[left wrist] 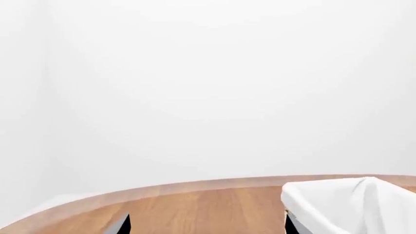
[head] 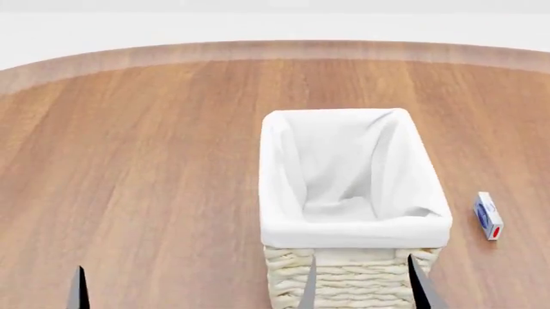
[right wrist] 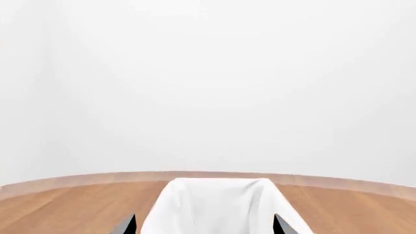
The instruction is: Pick up the alphabet soup and put it in the basket.
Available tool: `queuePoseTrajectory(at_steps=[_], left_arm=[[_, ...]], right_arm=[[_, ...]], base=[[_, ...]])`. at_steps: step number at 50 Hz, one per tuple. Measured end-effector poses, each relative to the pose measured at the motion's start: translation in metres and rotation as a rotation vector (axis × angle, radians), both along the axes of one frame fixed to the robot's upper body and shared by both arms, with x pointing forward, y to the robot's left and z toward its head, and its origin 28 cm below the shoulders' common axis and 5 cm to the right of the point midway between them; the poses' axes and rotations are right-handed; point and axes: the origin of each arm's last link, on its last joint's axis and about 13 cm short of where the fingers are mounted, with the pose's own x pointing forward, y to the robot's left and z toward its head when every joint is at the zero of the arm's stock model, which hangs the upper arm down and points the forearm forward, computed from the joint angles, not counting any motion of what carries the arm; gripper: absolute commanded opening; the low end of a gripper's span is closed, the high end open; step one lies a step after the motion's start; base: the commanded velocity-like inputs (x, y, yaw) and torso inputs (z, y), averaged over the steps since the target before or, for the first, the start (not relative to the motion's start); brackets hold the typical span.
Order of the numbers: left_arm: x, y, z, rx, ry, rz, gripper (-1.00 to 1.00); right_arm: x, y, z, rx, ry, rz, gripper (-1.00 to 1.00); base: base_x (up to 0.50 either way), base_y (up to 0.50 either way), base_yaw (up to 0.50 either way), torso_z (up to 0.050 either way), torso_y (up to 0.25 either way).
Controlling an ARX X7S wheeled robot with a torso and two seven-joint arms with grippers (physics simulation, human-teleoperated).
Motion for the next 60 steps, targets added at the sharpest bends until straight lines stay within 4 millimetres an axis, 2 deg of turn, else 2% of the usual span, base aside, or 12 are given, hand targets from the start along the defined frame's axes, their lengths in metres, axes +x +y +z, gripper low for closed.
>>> queuePoseTrajectory(at_steps=[15, 24, 31, 40, 49, 60], left_arm=[[0.008, 0.000, -0.009, 0.005, 0.028, 0.015, 1.00], [0.011, 0.000, -0.014, 0.007, 0.043, 0.021, 1.00], [0.014, 0.001, -0.017, 0.006, 0.056, 0.022, 1.00], [0.016, 0.001, -0.020, 0.008, 0.067, 0.024, 1.00], [0.017, 0.001, -0.021, 0.007, 0.072, 0.025, 1.00], [0.018, 0.001, -0.023, 0.008, 0.077, 0.025, 1.00]], right_arm=[[-0.003, -0.035, -0.006, -0.085, 0.048, -0.049, 1.00], [-0.014, -0.060, -0.016, -0.117, 0.104, -0.088, 1.00], [-0.035, -0.089, -0.040, -0.097, 0.160, -0.183, 1.00], [-0.064, -0.119, -0.089, -0.053, 0.238, -0.279, 1.00], [-0.084, -0.129, -0.113, -0.038, 0.282, -0.323, 1.00], [-0.095, -0.130, -0.131, -0.020, 0.311, -0.347, 1.00]], base=[[0.00, 0.00, 0.00, 0.000, 0.000], [0.00, 0.00, 0.00, 0.000, 0.000], [0.00, 0.00, 0.00, 0.000, 0.000], [0.00, 0.00, 0.00, 0.000, 0.000], [0.00, 0.00, 0.00, 0.000, 0.000], [0.00, 0.00, 0.00, 0.000, 0.000]])
